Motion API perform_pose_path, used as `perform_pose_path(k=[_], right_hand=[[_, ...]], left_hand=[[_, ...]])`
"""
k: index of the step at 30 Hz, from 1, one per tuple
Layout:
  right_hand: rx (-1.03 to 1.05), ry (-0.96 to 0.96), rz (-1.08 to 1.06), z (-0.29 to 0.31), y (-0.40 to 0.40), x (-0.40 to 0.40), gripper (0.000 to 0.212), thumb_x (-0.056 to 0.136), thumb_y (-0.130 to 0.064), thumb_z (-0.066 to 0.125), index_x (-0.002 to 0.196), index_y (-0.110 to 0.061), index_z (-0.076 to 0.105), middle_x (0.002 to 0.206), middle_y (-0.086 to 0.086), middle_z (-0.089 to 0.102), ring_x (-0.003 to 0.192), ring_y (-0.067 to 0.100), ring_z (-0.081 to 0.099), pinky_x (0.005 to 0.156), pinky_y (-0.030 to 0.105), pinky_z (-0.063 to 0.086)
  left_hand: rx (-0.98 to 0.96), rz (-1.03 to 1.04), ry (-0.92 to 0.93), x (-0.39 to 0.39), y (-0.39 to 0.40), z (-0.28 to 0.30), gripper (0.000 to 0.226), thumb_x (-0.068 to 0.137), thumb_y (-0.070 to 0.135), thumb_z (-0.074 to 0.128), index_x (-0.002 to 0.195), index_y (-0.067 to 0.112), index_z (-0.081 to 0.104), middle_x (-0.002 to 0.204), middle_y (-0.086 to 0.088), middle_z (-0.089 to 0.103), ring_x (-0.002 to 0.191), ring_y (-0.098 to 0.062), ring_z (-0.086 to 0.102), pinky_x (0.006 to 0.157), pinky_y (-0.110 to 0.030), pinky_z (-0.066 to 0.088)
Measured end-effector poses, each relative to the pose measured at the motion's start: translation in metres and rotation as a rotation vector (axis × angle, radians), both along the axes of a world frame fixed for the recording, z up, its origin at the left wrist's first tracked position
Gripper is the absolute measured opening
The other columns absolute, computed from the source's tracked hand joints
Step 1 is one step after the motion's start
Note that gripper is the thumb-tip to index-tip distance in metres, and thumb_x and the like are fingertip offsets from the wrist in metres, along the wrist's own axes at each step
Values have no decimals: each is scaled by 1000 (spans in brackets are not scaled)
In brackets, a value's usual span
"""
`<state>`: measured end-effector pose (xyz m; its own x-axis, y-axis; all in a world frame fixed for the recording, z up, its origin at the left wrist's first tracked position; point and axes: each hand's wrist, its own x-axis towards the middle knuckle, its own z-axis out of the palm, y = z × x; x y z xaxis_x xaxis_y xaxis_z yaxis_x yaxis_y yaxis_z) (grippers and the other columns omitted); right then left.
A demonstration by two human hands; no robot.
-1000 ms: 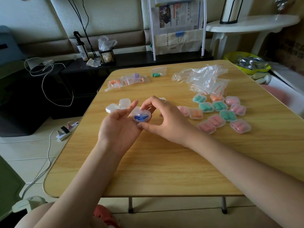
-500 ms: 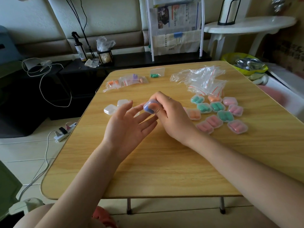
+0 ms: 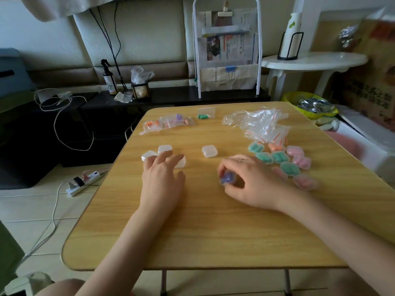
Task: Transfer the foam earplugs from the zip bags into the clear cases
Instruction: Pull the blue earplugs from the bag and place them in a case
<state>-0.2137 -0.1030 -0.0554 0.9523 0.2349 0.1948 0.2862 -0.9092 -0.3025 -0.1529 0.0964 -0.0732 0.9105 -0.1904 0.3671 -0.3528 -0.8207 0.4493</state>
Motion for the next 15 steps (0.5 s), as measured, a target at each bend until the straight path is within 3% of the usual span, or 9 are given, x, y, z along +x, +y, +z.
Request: perform_pose_path(k=[2, 5, 8, 10, 12, 14, 15], right_hand=[[-127, 13, 33, -1, 1, 6, 24, 86, -48, 47, 95, -29, 58, 113, -17, 60, 118, 2, 39, 99, 26, 23], [-60, -33, 39, 8, 7, 26, 42, 83, -60, 32, 85, -28, 60, 109, -16, 64, 112, 8, 45, 99, 33, 30], [46, -76, -22, 19, 17, 66, 30, 93, -41, 41, 91, -23, 64, 98, -6, 65, 102, 17, 51, 90, 36, 39], [13, -75, -61, 20, 25, 103, 25, 99, -28, 41, 108, -25, 64, 114, -2, 63, 105, 17, 54, 87, 36, 45], [-52, -51, -81, 17, 31, 143, 33, 100, -19, 39, 129, -26, 54, 139, -2, 50, 114, 18, 54, 88, 35, 49], [-99, 7, -116, 11, 36, 179, 47, 99, -12, 38, 144, -24, 37, 153, -3, 34, 130, 21, 44, 100, 38, 44], [-128, 39, -135, 7, 38, 195, 53, 98, -10, 38, 149, -23, 29, 156, -2, 27, 137, 23, 35, 107, 41, 39]], left_hand=[[154, -22, 23, 5, 3, -1, 49, 95, 24, 49, 142, 32, 40, 157, 3, 23, 144, -19, 9, 115, -38, 14], [185, -89, 18, 9, 3, -3, 48, 97, 21, 43, 144, 29, 36, 157, 1, 22, 147, -17, -1, 118, -37, 1], [99, -152, -10, 8, 3, -2, 40, 97, 15, 46, 137, 22, 47, 156, 0, 24, 147, -15, 3, 115, -26, 1], [112, -198, -21, 9, 5, -2, 33, 98, 14, 45, 130, 17, 49, 158, 0, 19, 147, -13, -1, 111, -20, 1], [122, -222, 36, 11, 9, -2, 28, 98, 11, 43, 125, 13, 47, 156, -1, 23, 146, -13, 5, 113, -24, 13], [109, -217, 108, 11, 13, 0, 27, 96, 8, 42, 123, 10, 45, 146, -4, 39, 138, -16, 28, 104, -34, 37], [110, -224, 110, 11, 14, 2, 27, 96, 7, 41, 122, 11, 44, 139, -4, 46, 131, -17, 35, 97, -36, 41]])
